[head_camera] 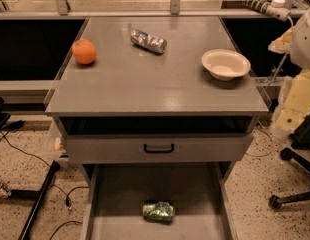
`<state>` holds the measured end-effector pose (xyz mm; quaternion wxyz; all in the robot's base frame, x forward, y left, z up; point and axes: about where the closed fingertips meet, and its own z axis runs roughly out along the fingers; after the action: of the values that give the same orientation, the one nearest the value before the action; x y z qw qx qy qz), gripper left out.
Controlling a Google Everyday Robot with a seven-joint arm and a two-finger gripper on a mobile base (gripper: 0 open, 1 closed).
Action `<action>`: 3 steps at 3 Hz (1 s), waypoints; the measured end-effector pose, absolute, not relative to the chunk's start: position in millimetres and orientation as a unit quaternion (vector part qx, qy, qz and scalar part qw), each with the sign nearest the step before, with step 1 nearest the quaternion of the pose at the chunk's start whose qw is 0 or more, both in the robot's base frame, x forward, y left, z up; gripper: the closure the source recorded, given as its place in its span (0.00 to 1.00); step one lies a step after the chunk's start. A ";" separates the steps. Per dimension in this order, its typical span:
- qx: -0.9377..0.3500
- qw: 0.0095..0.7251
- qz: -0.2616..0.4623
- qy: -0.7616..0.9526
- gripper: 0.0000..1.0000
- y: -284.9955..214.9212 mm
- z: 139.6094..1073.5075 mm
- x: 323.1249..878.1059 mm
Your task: Pick green can from middle drawer and place on counter
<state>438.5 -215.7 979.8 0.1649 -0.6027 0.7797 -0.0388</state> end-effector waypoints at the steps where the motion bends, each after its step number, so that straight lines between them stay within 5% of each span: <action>1: -0.599 0.169 -0.043 0.781 0.00 -214.4 978.2 442.1; 3: -0.621 0.198 0.002 0.758 0.00 -181.5 891.4 421.0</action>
Offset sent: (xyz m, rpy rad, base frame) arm -0.0187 0.0475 -0.1251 0.0798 0.0377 0.0656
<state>421.0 -181.5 891.4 0.1980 -0.6215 0.7580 0.0023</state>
